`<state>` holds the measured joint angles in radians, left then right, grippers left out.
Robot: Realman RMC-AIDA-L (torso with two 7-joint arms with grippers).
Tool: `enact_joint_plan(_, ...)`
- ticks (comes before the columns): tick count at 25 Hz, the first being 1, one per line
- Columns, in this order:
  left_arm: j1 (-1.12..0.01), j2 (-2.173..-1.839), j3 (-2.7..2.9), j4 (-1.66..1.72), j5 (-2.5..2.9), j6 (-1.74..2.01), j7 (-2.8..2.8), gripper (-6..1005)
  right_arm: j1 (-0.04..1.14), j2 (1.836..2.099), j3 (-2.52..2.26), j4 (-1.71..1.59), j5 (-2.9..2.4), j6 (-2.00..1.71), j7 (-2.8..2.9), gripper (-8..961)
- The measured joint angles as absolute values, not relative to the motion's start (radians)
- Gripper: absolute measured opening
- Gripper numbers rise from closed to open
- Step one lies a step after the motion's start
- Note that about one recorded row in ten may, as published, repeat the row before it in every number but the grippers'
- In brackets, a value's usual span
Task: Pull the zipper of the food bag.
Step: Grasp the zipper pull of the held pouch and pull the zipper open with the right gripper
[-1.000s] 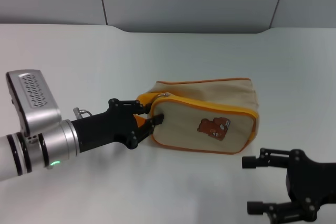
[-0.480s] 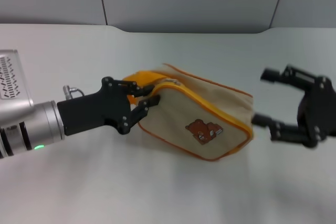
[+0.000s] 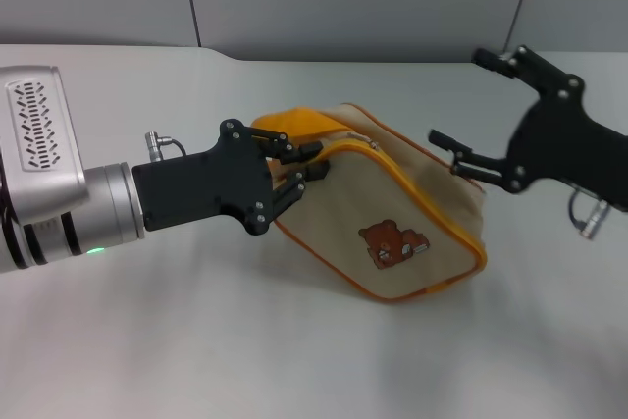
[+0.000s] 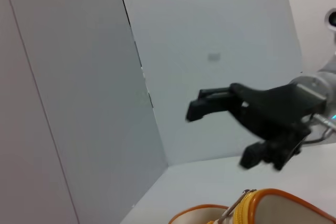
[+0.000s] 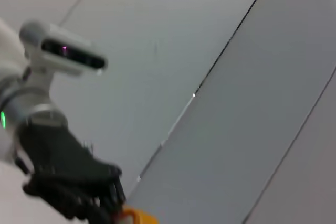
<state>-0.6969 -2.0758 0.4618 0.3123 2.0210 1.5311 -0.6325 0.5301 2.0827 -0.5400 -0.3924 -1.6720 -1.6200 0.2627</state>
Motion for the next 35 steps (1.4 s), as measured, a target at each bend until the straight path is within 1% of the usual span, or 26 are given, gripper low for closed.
enact_joint_plan(3, -0.703, -2.077, 0.462, 0.311, 2.02, 1.532, -0.632, 133, 0.564, 2.083, -0.546, -0.37, -1.671, -1.557, 0.174, 755)
enact_joint_plan(8, -0.707, -2.079, 0.462, 0.311, 2.02, 1.533, -0.632, 130, 0.587, 2.084, -0.58, -0.343, -1.678, -1.528, 0.064, 733)
enact_joint_plan(13, -0.71, -2.079, 0.462, 0.311, 2.019, 1.535, -0.633, 127, 0.585, 2.085, -0.638, -0.342, -1.678, -1.527, 0.012, 711)
enact_joint_plan(20, -0.713, -2.078, 0.462, 0.311, 2.019, 1.538, -0.637, 118, 0.58, 2.087, -0.703, -0.342, -1.677, -1.535, -0.001, 583)
enact_joint_plan(35, -0.709, -2.076, 0.463, 0.301, 2.019, 1.56, -0.644, 110, 0.566, 2.091, -0.717, -0.334, -1.657, -1.558, -0.073, 584)
